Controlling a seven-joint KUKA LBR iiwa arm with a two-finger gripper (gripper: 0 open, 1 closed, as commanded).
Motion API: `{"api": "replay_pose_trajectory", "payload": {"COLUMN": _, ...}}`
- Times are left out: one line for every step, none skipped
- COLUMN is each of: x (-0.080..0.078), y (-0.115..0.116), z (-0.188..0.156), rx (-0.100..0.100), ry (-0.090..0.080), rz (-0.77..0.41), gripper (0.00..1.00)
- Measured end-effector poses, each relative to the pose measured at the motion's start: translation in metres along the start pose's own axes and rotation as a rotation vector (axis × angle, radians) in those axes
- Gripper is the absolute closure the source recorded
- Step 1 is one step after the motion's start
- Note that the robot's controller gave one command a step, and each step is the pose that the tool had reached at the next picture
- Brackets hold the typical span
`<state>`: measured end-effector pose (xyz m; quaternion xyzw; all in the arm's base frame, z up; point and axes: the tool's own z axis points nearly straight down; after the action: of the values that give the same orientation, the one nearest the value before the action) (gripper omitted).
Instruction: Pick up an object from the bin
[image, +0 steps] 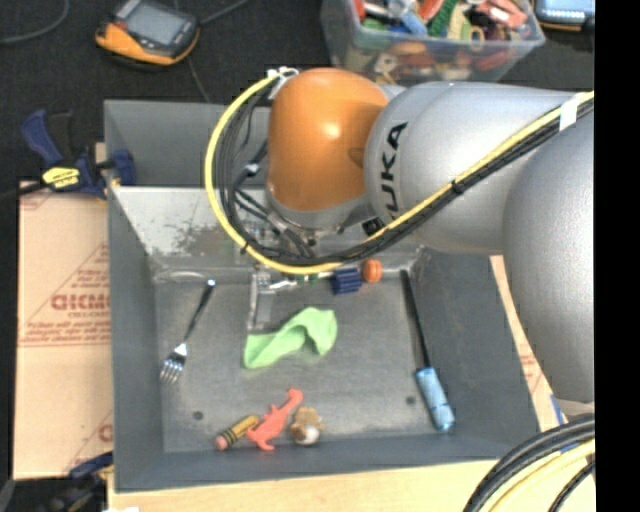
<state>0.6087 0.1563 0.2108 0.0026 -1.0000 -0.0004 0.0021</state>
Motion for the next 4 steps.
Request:
{"api": "replay_pose_trajectory", "payload": {"x": -0.001, "y": -0.001, "z": -0.005, "rx": -0.001, "ry": -0.008, "rz": 0.005, "gripper": 0.00}}
{"api": "replay_pose_trajectory", "payload": {"x": 0.006, "y": -0.040, "z": 0.069, "rx": 0.001, "ry": -0.009, "rz": -0.285, "gripper": 0.00}}
{"api": "replay_pose_trajectory", "payload": {"x": -0.036, "y": -0.100, "z": 0.053, "rx": 0.000, "ry": -0.017, "rz": -0.131, "gripper": 0.00}}
{"api": "replay_pose_trajectory", "payload": {"x": 0.013, "y": -0.070, "z": 0.081, "rx": -0.001, "ry": -0.002, "rz": -0.548, "gripper": 0.00}}
